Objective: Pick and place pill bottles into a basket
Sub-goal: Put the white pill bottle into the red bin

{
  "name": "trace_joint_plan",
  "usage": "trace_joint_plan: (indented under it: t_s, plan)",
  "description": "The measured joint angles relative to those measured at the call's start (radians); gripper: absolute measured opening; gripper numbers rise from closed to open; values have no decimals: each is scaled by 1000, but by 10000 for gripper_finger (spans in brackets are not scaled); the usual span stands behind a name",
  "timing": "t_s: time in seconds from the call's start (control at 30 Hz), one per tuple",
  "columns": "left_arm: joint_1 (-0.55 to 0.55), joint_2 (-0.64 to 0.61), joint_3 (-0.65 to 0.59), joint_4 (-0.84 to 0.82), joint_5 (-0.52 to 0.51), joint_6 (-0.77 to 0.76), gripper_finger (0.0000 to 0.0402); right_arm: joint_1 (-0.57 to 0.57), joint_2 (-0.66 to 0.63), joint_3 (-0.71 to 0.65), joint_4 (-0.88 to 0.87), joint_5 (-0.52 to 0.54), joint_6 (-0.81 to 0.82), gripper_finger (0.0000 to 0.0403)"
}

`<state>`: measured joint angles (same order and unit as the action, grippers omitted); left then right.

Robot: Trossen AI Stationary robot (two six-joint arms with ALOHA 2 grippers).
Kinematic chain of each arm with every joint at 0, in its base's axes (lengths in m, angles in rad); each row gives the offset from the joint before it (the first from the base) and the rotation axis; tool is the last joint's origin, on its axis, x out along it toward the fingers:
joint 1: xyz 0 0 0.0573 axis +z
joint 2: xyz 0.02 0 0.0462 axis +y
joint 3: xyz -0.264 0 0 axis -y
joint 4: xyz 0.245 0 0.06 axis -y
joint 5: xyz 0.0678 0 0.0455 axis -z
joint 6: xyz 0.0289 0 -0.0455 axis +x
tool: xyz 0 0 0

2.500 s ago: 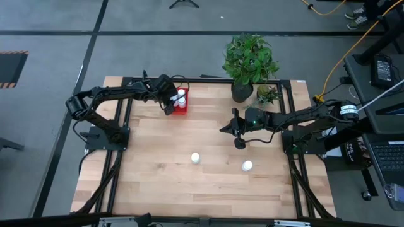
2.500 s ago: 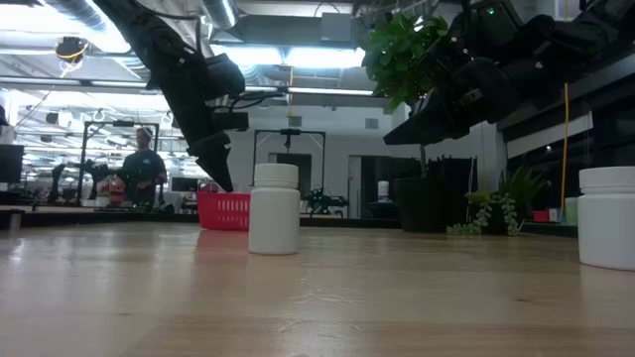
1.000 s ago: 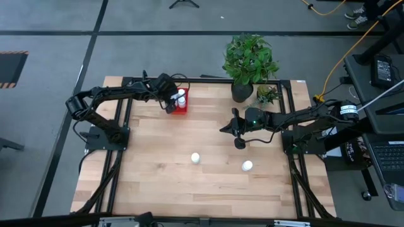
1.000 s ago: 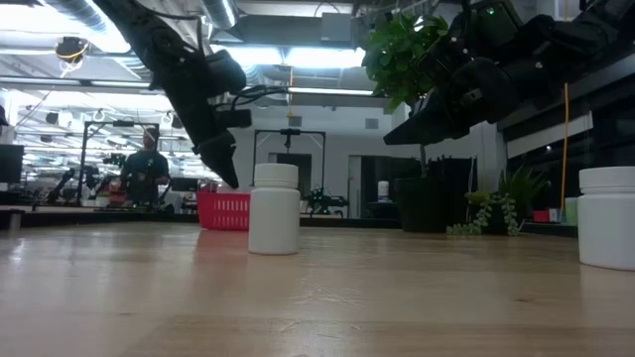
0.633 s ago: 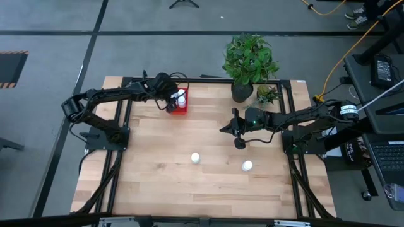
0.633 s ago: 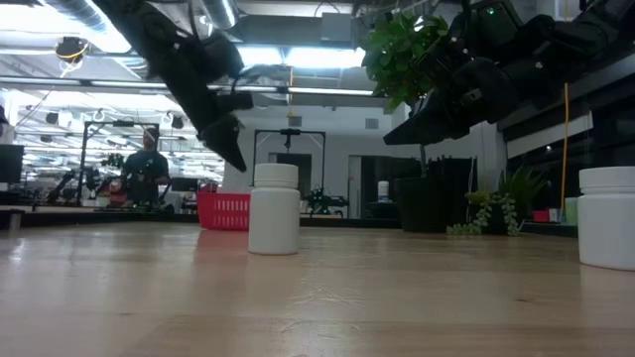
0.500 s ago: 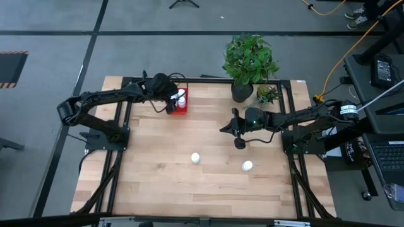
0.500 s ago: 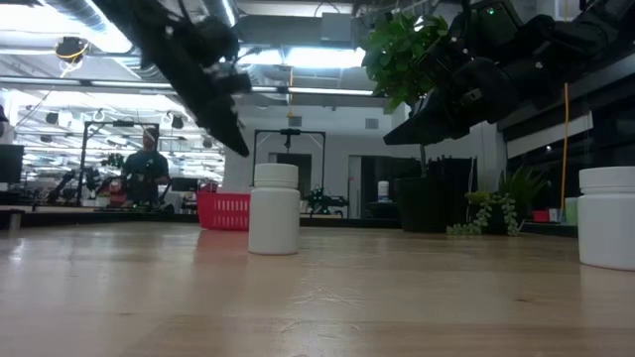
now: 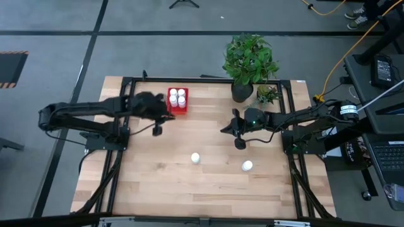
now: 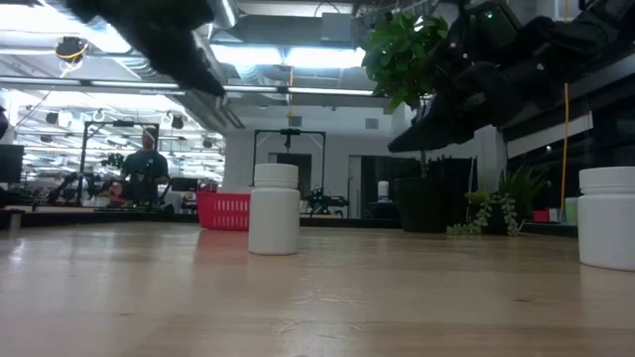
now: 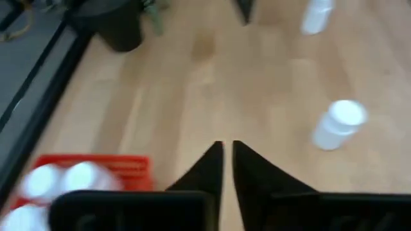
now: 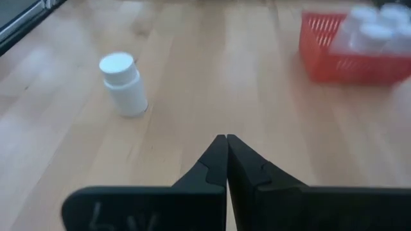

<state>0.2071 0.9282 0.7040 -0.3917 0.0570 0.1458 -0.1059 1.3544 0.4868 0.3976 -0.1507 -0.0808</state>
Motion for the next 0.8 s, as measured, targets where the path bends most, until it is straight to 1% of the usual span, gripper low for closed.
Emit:
trace_joint_plan:
  t_s: [0.07, 0.17, 0.27, 0.33, 0.4, 0.43, 0.57, 0.63, 0.73, 0.8]
  plan:
    - [-44, -40, -78, 83, 0, -34, 8, 0, -12, 0, -59, 0, 35, 4]
    - [-102, -87, -191, 217, -21, -81, 3, 0, -59, 0, -149, 0, 66, 4]
    - [-157, -122, -266, 385, -22, -81, 2, 16, -125, -1, -156, 3, 79, 4]
    - [-187, -140, -290, 451, -23, -75, 2, 41, -171, 0, -155, 2, 78, 4]
    - [-217, -155, -306, 482, -24, -73, 2, 70, -216, 0, -184, 5, 76, 4]
    - [-231, -160, -313, 495, -24, -70, 2, 89, -237, 0, -201, 24, 76, 4]
    - [-277, -166, -336, 530, -65, -58, 2, 172, -313, 0, -305, 164, 94, 4]
    - [-293, -166, -337, 531, -88, -81, 2, 215, -338, 0, -324, 175, 132, 4]
    - [-310, -162, -337, 531, -90, -99, 3, 284, -349, 0, -344, 176, 195, 4]
    - [-321, -158, -337, 535, -88, -99, 3, 336, -349, 0, -370, 216, 258, 4]
